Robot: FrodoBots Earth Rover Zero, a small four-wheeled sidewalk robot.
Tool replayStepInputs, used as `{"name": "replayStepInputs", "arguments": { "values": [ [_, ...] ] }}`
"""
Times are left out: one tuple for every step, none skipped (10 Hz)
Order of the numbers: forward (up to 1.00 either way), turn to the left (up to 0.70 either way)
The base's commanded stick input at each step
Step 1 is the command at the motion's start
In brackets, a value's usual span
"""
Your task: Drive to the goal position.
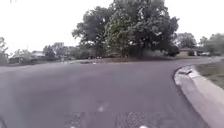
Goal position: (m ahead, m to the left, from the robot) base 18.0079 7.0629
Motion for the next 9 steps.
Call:
{"name": "replayStepInputs", "arguments": {
  "values": [
    [1.00,0.00],
    [1.00,0.00],
    [1.00,0.32],
    [1.00,0.40],
    [1.00,0.15],
    [1.00,0.03],
    [0.95,0.02],
    [0.94,0.00],
    [0.94,0.00]
  ]
}}
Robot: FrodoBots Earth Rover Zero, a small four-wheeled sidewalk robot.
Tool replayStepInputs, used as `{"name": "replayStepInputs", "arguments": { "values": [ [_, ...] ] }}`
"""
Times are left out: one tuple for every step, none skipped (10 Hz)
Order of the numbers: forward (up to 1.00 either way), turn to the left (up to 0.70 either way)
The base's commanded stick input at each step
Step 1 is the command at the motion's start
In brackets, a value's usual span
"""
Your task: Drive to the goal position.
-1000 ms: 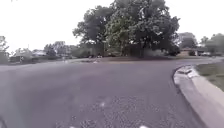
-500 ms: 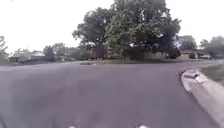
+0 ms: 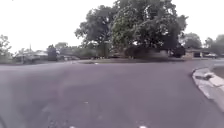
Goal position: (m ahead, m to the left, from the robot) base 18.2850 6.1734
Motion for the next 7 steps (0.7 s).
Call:
{"name": "replayStepInputs", "arguments": {
  "values": [
    [0.95,0.00],
    [0.95,0.00],
    [1.00,0.00],
    [1.00,0.00],
    [1.00,0.00],
    [1.00,0.00],
    [1.00,0.00]
  ]
}}
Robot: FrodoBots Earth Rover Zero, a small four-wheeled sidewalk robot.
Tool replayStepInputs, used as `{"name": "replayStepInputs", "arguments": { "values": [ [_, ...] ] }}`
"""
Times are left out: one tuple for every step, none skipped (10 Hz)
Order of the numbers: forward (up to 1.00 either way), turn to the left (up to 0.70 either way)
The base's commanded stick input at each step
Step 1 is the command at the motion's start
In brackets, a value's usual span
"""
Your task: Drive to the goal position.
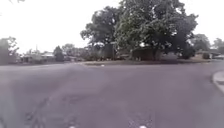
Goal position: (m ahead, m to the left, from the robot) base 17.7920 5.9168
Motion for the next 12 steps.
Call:
{"name": "replayStepInputs", "arguments": {
  "values": [
    [1.00,0.00],
    [1.00,0.00],
    [0.98,0.00],
    [0.98,0.00],
    [0.98,0.00],
    [0.98,0.00],
    [0.98,0.00],
    [0.98,0.00],
    [0.99,0.40],
    [0.99,0.40],
    [0.99,0.36],
    [0.99,0.00]
  ]
}}
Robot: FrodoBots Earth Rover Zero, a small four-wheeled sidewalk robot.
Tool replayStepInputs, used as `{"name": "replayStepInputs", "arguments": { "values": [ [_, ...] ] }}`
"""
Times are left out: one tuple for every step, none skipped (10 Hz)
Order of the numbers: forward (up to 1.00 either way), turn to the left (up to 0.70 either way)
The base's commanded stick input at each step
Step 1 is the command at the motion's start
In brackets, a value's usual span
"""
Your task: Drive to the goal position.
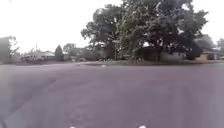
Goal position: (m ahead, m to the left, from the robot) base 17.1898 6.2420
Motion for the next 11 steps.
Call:
{"name": "replayStepInputs", "arguments": {
  "values": [
    [1.00,0.00],
    [1.00,0.00],
    [1.00,0.00],
    [0.99,0.00],
    [1.00,0.00],
    [1.00,0.00],
    [0.99,0.00],
    [0.99,0.00],
    [0.99,0.00],
    [1.00,0.00],
    [1.00,0.00]
  ]
}}
